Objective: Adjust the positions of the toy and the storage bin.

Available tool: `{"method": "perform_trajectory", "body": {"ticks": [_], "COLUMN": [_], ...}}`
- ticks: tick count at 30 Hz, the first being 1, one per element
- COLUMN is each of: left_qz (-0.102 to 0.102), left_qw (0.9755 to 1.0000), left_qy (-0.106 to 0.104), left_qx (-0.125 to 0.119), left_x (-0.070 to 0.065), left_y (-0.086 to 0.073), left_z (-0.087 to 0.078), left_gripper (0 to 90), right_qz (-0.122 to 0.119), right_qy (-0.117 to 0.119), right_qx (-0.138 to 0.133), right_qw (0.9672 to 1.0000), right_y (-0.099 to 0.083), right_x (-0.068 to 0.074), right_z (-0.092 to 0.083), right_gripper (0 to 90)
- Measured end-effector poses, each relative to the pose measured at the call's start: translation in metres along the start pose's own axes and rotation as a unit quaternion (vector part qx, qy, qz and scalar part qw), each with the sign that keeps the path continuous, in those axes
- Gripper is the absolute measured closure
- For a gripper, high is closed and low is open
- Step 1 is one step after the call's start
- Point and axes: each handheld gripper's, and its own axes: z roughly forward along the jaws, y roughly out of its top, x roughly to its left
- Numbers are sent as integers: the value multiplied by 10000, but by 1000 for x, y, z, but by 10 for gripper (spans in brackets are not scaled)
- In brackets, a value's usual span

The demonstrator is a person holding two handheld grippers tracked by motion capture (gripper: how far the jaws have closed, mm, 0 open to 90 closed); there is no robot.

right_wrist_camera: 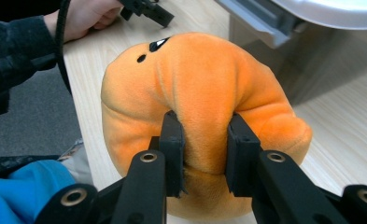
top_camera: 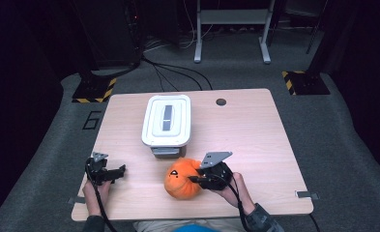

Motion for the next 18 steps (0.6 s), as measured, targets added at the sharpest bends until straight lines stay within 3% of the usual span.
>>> {"method": "perform_trajectory", "body": {"ticks": [18], "left_qz": [-4], "left_qw": [10000], "left_qy": [4], "left_qx": [0], "left_x": [0], "left_y": [0], "left_z": [0], "left_gripper": [23], "right_qz": [341], "right_qy": [-542], "right_qx": [-135], "right_qw": [9979], "right_y": [-20], "right_x": [-21], "right_z": [-41], "right_gripper": [720]}}
